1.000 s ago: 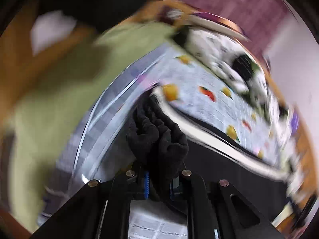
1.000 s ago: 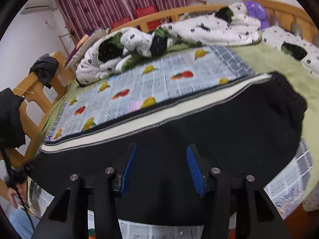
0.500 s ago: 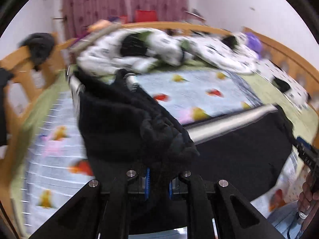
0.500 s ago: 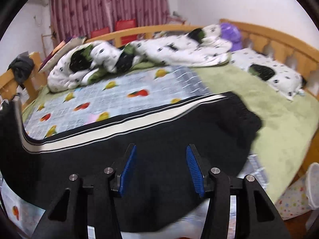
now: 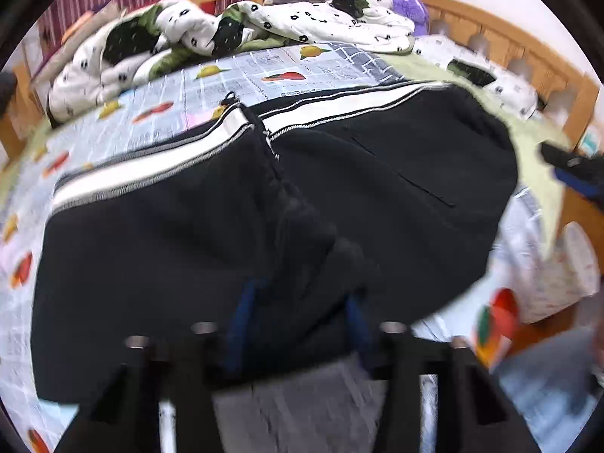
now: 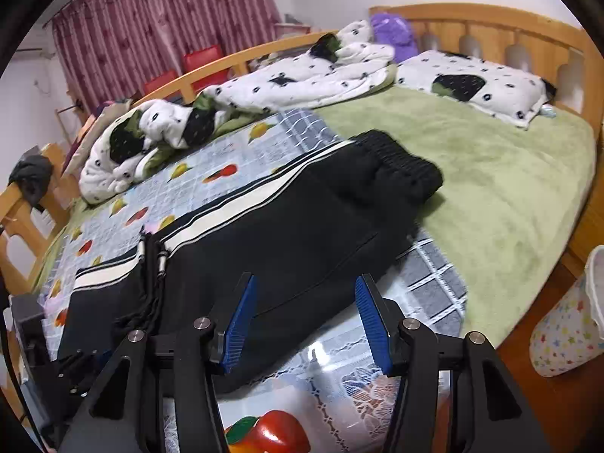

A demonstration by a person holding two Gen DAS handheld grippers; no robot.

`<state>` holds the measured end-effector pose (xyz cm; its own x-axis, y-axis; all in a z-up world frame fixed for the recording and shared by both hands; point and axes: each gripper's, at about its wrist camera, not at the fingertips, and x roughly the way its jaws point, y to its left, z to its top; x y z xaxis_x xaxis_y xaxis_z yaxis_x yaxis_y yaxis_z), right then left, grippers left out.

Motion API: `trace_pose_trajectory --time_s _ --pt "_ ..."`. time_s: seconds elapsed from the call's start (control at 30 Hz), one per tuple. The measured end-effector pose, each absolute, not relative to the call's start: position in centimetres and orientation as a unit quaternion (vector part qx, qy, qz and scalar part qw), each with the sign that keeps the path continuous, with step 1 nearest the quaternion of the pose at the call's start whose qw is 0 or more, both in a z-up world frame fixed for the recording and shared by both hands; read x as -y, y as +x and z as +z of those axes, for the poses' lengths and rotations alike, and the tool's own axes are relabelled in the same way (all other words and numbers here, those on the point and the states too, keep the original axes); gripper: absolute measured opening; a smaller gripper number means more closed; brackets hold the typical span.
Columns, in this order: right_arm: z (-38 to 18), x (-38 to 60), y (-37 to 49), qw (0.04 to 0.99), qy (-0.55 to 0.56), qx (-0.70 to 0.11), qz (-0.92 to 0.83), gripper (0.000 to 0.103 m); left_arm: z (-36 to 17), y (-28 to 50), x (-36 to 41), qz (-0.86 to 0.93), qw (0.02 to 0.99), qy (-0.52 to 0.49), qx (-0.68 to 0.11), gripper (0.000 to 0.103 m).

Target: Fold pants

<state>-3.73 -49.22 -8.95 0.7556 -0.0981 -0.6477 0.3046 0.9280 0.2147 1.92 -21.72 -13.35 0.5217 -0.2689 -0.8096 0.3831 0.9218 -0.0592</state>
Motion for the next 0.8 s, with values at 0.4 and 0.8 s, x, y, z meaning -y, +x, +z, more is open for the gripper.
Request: trace_pose_trajectory --time_s 0.4,0.8 --pt "-11.4 42.8 0.9 0.896 0.222 -0.376 0.082 0.054 -9.2 1.8 6.4 -0.063 0.904 -0.01 -0.424 0.064" --pt "-16.9 33.4 3.7 0.884 0.105 -0.443 0.106 0.017 -16.9 4.0 -0.8 -0.087 0.873 -0.081 -0.472 0.066"
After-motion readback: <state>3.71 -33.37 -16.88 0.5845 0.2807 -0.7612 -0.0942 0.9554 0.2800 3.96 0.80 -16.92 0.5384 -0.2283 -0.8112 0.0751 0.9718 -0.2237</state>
